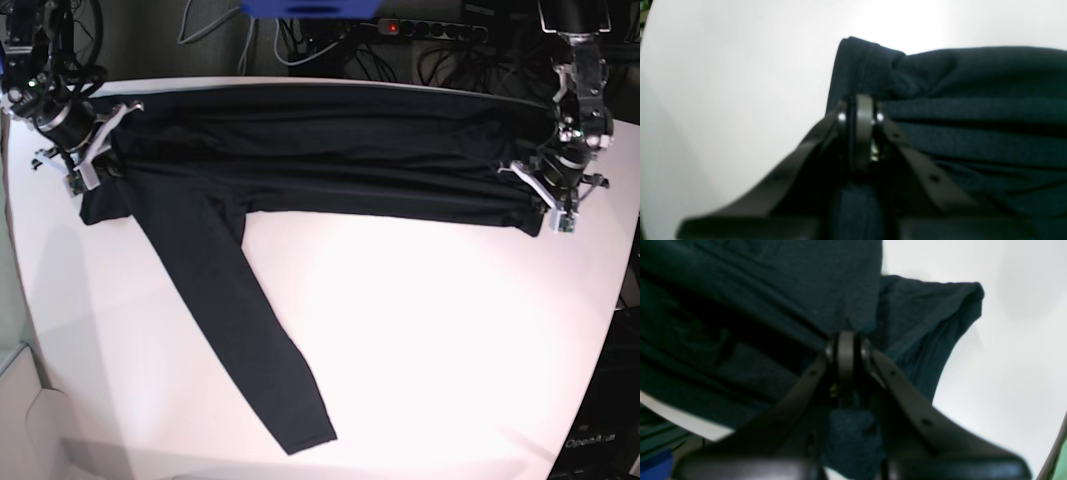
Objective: Fold the T-shirt properly
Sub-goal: 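Drag the folded edge back toward the collar with both grippers, then regrip the folded edge ends with both grippers and straighten the strip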
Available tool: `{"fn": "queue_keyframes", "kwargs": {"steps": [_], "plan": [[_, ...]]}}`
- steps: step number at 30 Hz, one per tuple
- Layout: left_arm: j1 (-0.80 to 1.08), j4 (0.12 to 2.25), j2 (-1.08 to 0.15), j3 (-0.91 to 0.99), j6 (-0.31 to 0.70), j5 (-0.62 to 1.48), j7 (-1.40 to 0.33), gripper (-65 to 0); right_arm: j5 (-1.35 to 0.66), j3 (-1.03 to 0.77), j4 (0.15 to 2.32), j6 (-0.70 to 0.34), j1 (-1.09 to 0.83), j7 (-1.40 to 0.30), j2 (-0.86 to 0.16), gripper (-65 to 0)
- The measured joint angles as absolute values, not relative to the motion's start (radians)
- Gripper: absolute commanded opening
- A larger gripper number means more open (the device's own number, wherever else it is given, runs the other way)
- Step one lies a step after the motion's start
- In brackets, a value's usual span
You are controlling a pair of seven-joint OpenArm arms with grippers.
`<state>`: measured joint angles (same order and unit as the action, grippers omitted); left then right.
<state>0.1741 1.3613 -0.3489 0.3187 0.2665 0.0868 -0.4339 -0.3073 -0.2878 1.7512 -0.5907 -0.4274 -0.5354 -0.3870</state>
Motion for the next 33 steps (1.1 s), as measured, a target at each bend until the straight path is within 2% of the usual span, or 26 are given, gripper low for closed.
{"fn": "queue_keyframes", "kwargs": {"steps": [5,10,19,25,33], "plan": [[0.163,1.326,-0.315,0.329,0.253,0.004,-0.387,-65.0,-0.302,-0.289,1.748,-0.590,-0.427,-0.542,-0.388,-49.1],[0.157,1.317,-0.313,0.332,0.252,-0.011,-0.381,-65.0,-0.302,-0.290,1.737,-0.590,-0.427,-0.540,-0.387,-42.4],[0.157,1.316,-0.300,0.337,0.242,-0.012,-0.376,-65.0,-0.302,-0.290,1.736,-0.590,-0.427,-0.539,-0.387,-41.9],[0.155,1.316,-0.238,0.461,0.257,-0.014,-0.373,-65.0,-0.302,-0.290,1.736,-0.590,-0.427,-0.539,-0.387,-41.9],[0.133,1.309,-0.220,0.494,0.253,-0.022,-0.392,-65.0,-0.302,-0.287,1.736,-0.590,-0.427,-0.538,-0.388,-41.9]]}}
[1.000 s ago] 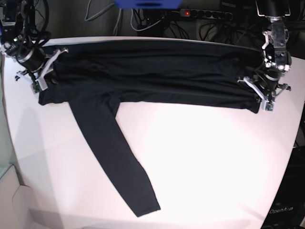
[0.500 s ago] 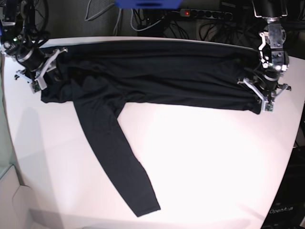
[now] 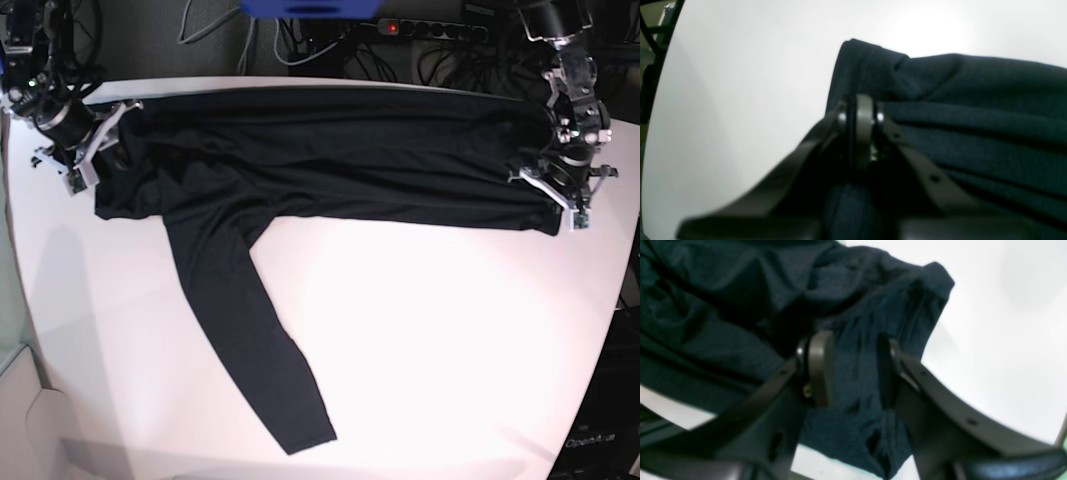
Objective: Fold the T-shirt properly
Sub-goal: 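Regrip the folded edge ends with both grippers and straighten the strip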
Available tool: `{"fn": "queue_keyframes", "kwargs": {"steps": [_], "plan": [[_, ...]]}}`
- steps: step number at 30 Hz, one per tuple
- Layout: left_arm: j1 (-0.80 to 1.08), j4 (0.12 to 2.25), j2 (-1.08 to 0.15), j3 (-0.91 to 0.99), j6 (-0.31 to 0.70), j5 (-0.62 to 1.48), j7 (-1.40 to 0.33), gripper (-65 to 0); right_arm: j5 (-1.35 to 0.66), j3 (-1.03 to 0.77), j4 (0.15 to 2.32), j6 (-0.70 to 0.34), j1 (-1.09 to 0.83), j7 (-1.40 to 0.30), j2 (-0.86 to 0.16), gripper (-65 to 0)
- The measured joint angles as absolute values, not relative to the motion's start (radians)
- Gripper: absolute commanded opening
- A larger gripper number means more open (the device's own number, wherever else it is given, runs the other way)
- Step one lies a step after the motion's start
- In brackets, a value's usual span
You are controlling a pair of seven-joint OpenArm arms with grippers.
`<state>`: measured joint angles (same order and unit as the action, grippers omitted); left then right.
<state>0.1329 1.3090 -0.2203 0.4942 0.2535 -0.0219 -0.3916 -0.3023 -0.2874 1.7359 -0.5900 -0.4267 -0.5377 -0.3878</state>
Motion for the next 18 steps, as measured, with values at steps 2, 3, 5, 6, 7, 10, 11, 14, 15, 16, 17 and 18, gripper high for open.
{"fn": "queue_keyframes", "kwargs": {"steps": [2,3,5,6,7,10,11,14,15,16,17,18], "plan": [[0.133,1.313,-0.207,0.495,0.243,-0.023,-0.386,-62.7,-0.302,-0.287,1.736,-0.590,-0.427,-0.538,-0.387,-41.9],[0.133,1.313,-0.207,0.495,0.243,-0.026,-0.388,-59.0,-0.302,-0.287,1.736,-0.590,-0.427,-0.539,-0.387,-41.9],[0.133,1.317,-0.204,0.495,0.242,-0.024,-0.393,-47.7,-0.302,-0.287,1.736,-0.590,-0.427,-0.538,-0.388,-41.9],[0.133,1.317,-0.198,0.495,0.234,-0.022,-0.392,-42.0,-0.302,-0.287,1.736,-0.590,-0.427,-0.538,-0.388,-41.9],[0.133,1.320,-0.193,0.498,0.231,-0.025,-0.388,-36.0,-0.302,-0.287,1.736,-0.590,-0.427,-0.538,-0.387,-41.9],[0.135,1.349,-0.182,0.499,0.239,-0.026,-0.407,-26.6,-0.302,-0.287,1.736,-0.590,-0.427,-0.538,-0.387,-41.9],[0.136,1.366,-0.179,0.495,0.248,-0.023,-0.424,-26.6,-0.302,-0.287,1.736,-0.590,-0.427,-0.538,-0.387,-41.9],[0.144,1.409,-0.159,0.494,0.257,-0.023,-0.441,-26.4,-0.302,-0.287,1.736,-0.590,-0.427,-0.538,-0.387,-41.8],[0.147,1.423,-0.150,0.494,0.258,-0.023,-0.447,-26.3,-0.302,-0.287,1.736,-0.590,-0.426,-0.538,-0.387,-41.8],[0.150,1.439,-0.147,0.494,0.258,-0.026,-0.450,-26.2,-0.302,-0.287,1.736,-0.590,-0.420,-0.541,-0.386,-41.7],[0.150,1.458,-0.146,0.494,0.261,-0.024,-0.453,-26.2,-0.298,-0.287,1.735,-0.589,-0.408,-0.546,-0.385,-41.7],[0.149,1.475,-0.146,0.494,0.260,-0.027,-0.453,-26.2,-0.299,-0.287,1.735,-0.590,-0.395,-0.545,-0.386,-41.7]]}}
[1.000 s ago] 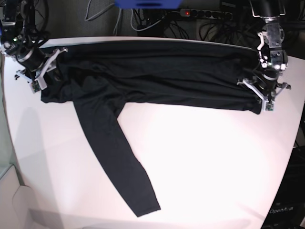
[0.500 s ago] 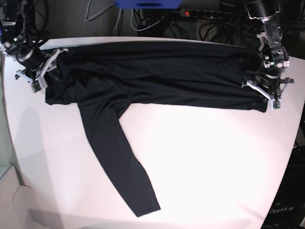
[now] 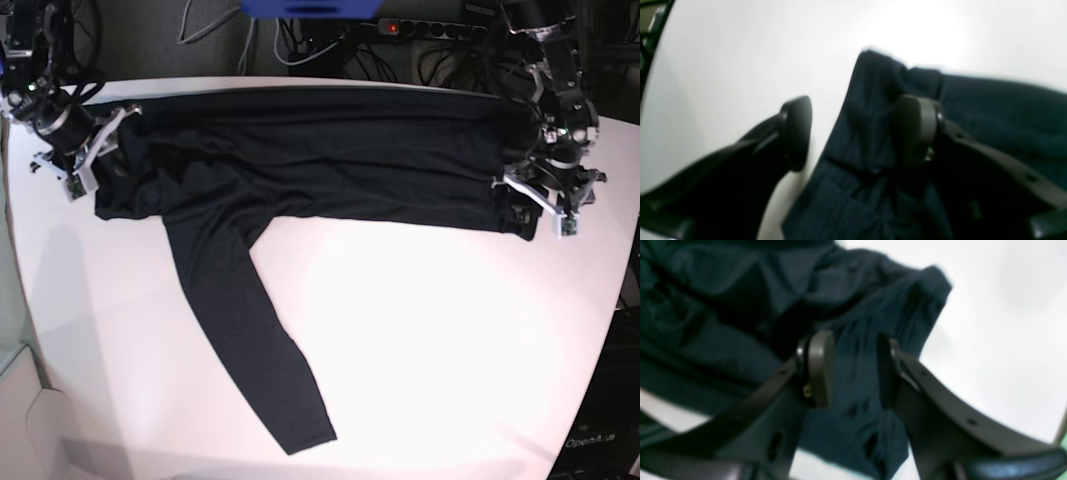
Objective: Fold the T-shirt properly
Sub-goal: 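Regrip the folded edge ends with both grippers and straighten the strip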
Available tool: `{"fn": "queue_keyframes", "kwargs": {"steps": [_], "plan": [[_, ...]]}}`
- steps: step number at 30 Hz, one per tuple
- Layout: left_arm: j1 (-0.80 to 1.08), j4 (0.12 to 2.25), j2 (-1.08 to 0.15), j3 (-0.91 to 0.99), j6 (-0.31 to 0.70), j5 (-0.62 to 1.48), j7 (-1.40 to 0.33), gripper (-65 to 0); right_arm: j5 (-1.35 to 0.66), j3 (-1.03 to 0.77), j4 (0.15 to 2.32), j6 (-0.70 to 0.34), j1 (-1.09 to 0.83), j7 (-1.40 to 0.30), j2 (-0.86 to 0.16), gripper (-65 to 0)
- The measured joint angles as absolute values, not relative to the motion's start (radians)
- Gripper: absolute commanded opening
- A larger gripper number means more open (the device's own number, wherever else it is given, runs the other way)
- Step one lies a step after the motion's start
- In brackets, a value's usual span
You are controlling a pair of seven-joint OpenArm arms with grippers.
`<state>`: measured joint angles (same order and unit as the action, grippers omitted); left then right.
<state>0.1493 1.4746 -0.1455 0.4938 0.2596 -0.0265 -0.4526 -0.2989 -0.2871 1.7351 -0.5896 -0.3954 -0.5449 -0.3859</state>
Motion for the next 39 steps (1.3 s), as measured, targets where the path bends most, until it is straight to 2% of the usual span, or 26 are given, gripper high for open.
{"fn": "queue_keyframes", "kwargs": {"steps": [5,11,21,26,39], "plan": [[0.147,1.486,-0.146,0.495,0.255,-0.027,-0.446,-26.1,-0.299,-0.290,1.736,-0.588,-0.392,-0.539,-0.387,-41.7],[0.160,1.480,-0.141,0.588,0.247,-0.034,-0.453,-26.0,-0.299,-0.290,1.735,-0.590,-0.389,-0.538,-0.388,-41.7],[0.149,1.367,-0.144,0.588,0.258,-0.025,-0.414,-26.0,-0.302,-0.288,1.738,-0.590,-0.369,-0.552,-0.385,-42.1],[0.141,1.333,-0.147,0.588,0.258,-0.010,-0.384,-26.0,-0.303,-0.283,1.732,-0.589,-0.369,-0.538,-0.349,-42.2],[0.124,1.304,-0.152,0.588,0.255,-0.007,-0.369,-26.0,-0.308,-0.288,1.481,-0.592,-0.272,-0.527,-0.356,-42.2]]}}
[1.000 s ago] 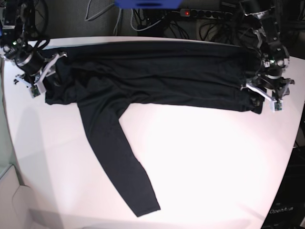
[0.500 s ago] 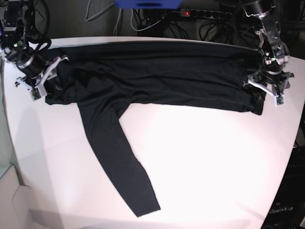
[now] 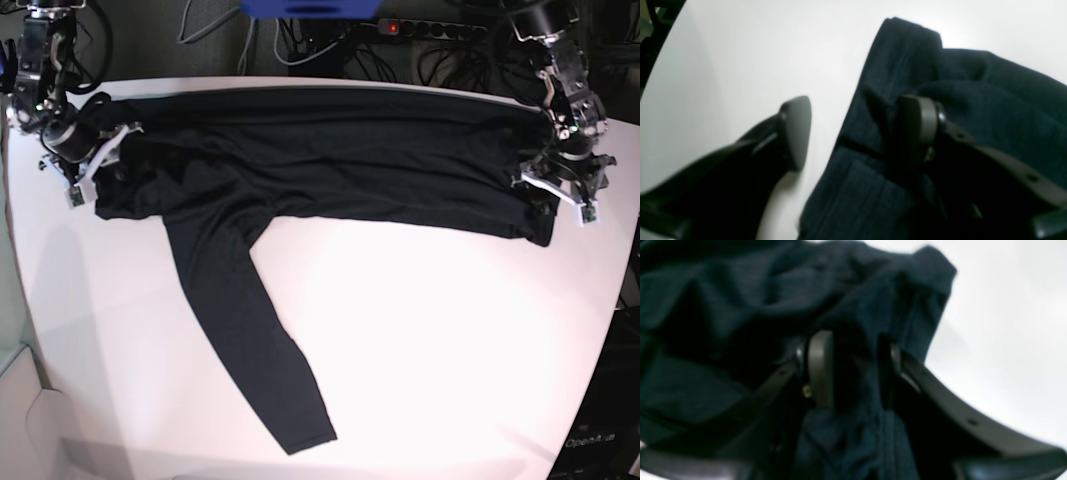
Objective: Fold the T-shirt properly
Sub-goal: 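Regrip the folded edge ends with both grippers and straighten the strip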
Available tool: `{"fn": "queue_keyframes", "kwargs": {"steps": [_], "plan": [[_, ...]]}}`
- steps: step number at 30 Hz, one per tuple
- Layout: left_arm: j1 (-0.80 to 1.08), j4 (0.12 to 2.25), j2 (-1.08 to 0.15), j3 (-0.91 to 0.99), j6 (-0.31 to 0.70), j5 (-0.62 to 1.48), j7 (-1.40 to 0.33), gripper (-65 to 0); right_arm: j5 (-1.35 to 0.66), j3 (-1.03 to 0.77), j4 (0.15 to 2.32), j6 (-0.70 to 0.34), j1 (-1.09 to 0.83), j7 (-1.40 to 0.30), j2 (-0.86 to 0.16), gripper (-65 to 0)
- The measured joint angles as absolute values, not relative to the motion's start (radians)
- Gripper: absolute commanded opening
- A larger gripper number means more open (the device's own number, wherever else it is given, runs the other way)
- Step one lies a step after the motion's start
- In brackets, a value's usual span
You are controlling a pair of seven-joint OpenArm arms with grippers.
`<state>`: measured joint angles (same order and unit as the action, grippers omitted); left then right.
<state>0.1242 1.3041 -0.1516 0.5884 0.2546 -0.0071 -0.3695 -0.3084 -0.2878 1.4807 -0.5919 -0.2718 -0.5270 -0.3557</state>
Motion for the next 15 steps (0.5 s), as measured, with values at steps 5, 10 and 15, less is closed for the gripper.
{"fn": "queue_keyframes", "kwargs": {"steps": [5,10,15], "plan": [[0.125,1.304,-0.152,0.589,0.255,-0.007,-0.369,-26.0,-0.323,-0.294,1.382,-0.590,-0.212,-0.493,-0.374,-42.2],[0.124,1.304,-0.152,0.593,0.255,-0.007,-0.369,-26.0,-0.350,-0.296,1.269,-0.603,-0.181,-0.367,-0.394,-42.2],[0.122,1.304,-0.152,0.593,0.256,-0.007,-0.370,-26.0,-0.361,-0.303,1.204,-0.607,-0.178,-0.286,-0.408,-42.2]]}}
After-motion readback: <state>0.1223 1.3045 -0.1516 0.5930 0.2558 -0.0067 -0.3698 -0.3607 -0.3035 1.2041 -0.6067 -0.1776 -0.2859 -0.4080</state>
